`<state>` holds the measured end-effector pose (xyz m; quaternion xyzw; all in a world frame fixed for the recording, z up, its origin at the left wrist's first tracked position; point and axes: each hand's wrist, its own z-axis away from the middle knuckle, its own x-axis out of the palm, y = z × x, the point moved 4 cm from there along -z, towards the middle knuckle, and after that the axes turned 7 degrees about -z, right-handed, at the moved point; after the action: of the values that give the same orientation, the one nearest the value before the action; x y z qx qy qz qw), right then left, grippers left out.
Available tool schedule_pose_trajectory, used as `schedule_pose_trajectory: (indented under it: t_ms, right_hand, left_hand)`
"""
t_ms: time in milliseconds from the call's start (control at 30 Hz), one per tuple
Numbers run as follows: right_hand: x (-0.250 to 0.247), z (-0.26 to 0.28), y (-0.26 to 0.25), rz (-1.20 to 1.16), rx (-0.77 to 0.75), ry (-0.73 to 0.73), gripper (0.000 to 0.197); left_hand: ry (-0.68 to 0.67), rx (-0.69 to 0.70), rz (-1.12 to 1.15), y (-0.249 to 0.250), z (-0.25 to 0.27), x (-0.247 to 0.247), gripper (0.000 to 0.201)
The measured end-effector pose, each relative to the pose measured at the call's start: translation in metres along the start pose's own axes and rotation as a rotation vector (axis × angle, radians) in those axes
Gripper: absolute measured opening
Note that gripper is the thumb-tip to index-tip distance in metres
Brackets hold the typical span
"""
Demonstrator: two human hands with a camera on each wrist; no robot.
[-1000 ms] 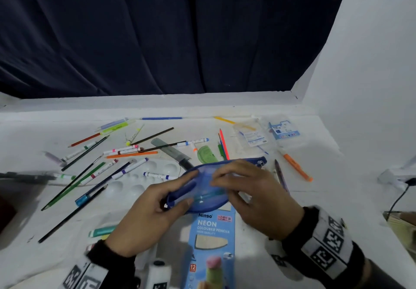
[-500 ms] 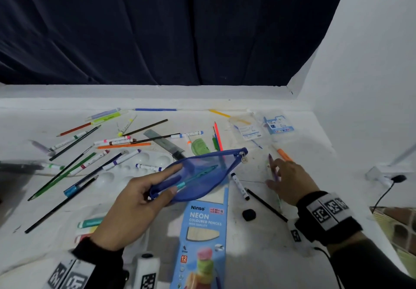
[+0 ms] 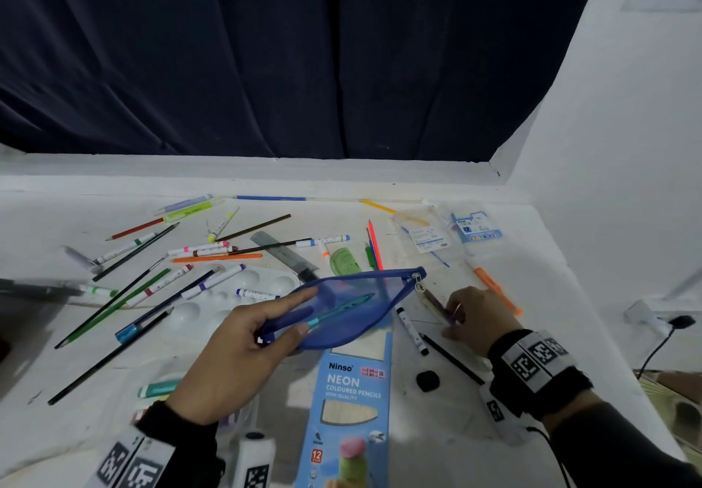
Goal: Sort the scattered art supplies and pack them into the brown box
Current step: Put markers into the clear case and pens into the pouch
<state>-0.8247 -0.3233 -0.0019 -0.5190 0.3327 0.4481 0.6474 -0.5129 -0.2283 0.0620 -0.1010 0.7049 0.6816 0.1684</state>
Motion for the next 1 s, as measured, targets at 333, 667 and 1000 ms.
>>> schedule_pose_trajectory:
  t_ms: [333,667,1000]
  right_hand:
    - [-0.052,0.032,-0.046,-0.635,-0.292,0.335,0.020]
    - [-0.060,0.072,-0.130,-1.017,-0.699,0.086,0.014]
    - [-0.013,0.062,-0.124,-0.126,-0.801,0.034,0.041]
  left_hand:
    - [-0.035,-0.067,0.035,-0.006,-0.007,-0.002,0.042]
    - [-0.117,-0.032,-0.061,0.003,-0.008,-0.003,0.054]
    - [-0.155,-0.073,0.210,0.004,-0.010,-0.003,0.054]
